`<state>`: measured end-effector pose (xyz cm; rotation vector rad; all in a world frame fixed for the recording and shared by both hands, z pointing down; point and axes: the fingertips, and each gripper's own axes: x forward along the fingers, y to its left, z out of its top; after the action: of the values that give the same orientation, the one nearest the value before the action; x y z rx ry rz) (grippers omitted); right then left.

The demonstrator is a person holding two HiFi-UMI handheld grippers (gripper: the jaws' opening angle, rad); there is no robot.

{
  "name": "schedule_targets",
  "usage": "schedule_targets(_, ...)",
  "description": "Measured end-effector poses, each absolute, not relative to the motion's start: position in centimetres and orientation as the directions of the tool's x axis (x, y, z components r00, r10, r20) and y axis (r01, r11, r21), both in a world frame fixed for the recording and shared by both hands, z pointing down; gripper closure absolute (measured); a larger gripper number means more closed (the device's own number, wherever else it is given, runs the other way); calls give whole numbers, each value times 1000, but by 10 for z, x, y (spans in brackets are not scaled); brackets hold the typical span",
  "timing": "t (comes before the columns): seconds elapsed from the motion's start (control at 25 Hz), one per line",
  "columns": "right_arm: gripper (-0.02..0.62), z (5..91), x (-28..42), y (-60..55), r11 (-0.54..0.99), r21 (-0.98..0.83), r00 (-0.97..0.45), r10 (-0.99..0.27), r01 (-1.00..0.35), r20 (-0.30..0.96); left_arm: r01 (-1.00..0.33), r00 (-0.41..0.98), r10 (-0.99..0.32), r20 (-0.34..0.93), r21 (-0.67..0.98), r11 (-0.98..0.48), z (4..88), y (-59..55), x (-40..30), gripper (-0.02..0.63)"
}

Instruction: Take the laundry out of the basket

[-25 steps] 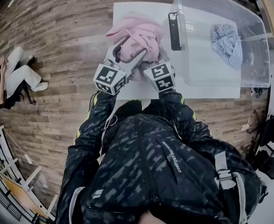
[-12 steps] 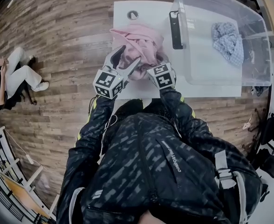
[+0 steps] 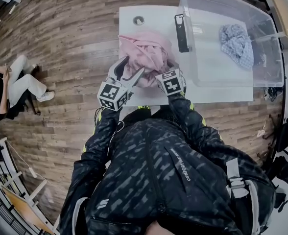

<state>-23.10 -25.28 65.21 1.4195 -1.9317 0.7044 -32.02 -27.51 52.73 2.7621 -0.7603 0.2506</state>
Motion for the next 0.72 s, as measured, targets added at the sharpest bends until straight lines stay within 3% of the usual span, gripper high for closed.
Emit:
schedule_targets(0.48, 282, 545, -256, -219, 315, -55, -283, -746, -947, 603, -484, 873, -459, 162, 189, -854, 489, -264, -318, 321)
schedule_targets(0.6, 324, 523, -264, -218, 335, -73, -318, -771, -939, 551, -475, 879, -457, 137, 173, -863, 474, -259, -321, 388)
schedule_targets(0.72, 433, 500, -269, -224, 353, -66, -338, -798, -933, 498, -452, 891, -438, 116, 154, -879, 456, -256, -324, 491)
